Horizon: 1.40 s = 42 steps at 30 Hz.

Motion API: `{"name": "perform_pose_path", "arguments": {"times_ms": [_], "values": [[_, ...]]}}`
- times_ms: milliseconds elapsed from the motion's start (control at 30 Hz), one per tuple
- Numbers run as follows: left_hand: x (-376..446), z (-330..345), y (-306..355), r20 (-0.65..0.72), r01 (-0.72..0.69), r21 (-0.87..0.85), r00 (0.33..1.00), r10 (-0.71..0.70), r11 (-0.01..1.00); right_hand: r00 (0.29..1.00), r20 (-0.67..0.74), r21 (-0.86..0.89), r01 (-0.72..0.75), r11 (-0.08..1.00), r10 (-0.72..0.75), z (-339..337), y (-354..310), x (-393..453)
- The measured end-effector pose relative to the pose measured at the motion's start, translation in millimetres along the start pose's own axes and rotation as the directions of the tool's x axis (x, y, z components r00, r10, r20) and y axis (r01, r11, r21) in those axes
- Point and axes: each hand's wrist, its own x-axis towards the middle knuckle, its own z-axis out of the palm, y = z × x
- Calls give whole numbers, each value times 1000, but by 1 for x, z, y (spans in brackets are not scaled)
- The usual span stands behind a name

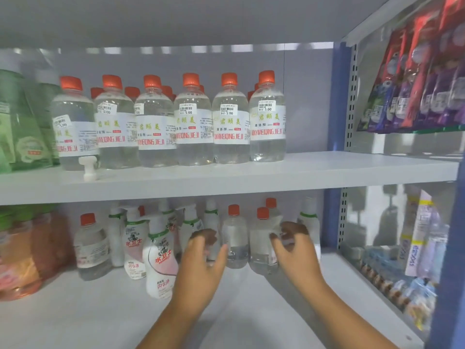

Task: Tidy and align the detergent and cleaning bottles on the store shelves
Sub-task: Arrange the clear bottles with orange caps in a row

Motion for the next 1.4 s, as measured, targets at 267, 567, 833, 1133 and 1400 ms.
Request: {"name": "perform_pose_path", "arguments": {"times_ms": [267, 567, 833, 1133, 1400], "values": [[76, 84, -15, 226, 208, 144, 945, -236, 968, 970, 191, -88, -137, 987, 151, 32, 5, 20], [63, 57, -17, 269, 209, 8, 941, -203, 978, 945, 289, -34, -153, 988, 156, -9, -14, -5], [-6, -28, 29, 333, 259, -221, 926, -177, 940, 939, 322, 28, -137, 990, 120, -67, -47, -63], [-68, -152, 166, 135, -14, -289, 989, 55, 957, 901, 356, 274, 152, 950, -247, -200, -156, -103], [40, -198, 290, -44, -145, -317, 989, 138, 937, 906, 246, 335, 255, 907, -345, -238, -288, -32]]}}
